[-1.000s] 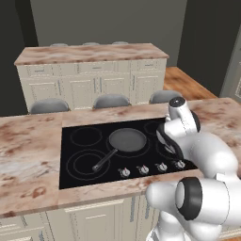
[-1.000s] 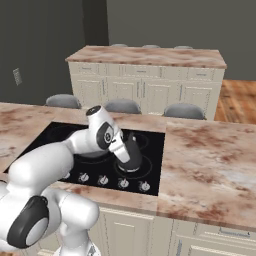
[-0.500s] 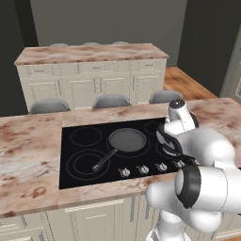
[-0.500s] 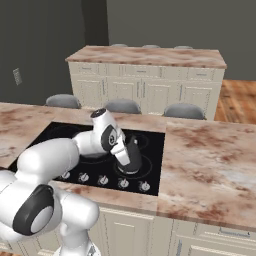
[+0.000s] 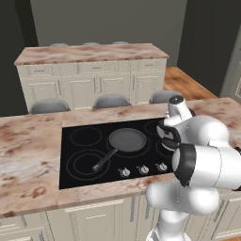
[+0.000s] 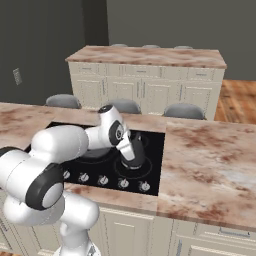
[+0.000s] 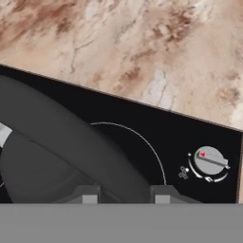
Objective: Pick the kettle from the counter and place it on a stove burner. Then turn the burner on.
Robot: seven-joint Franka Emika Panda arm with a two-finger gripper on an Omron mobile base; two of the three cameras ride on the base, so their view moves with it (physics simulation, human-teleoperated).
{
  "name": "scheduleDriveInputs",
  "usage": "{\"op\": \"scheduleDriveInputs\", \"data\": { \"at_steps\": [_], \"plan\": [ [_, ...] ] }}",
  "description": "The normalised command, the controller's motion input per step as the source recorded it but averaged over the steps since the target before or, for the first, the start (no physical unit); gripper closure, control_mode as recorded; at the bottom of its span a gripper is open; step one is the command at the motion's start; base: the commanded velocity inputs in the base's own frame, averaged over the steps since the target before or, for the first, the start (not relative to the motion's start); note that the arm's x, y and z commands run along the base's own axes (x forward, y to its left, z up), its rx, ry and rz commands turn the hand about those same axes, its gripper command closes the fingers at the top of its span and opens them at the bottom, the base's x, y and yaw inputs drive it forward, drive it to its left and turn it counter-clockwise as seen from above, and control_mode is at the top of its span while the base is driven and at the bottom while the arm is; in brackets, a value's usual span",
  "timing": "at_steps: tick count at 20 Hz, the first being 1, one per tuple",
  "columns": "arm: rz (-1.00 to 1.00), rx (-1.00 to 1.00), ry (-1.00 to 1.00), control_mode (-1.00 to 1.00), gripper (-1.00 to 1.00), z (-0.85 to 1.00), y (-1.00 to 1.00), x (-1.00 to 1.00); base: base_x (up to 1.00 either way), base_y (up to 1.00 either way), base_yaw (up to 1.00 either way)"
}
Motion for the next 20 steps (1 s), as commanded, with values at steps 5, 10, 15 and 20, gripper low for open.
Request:
{"op": "scheduleDriveInputs", "data": {
  "at_steps": [5, 10, 15, 20],
  "plan": [
    [-0.01, 0.00, -0.06, -1.00, 1.00, -0.30, -0.06, 0.03, 0.00, 0.00, 0.00],
    [0.00, 0.00, -0.15, -1.00, 1.00, -0.49, 0.02, -0.06, 0.00, 0.00, 0.00],
    [0.00, 0.00, -0.15, -1.00, -1.00, -0.48, 0.05, -0.14, 0.00, 0.00, 0.00],
    [0.00, 0.00, -0.13, -1.00, -1.00, -0.34, 0.00, -0.19, 0.00, 0.00, 0.00]
  ]
}}
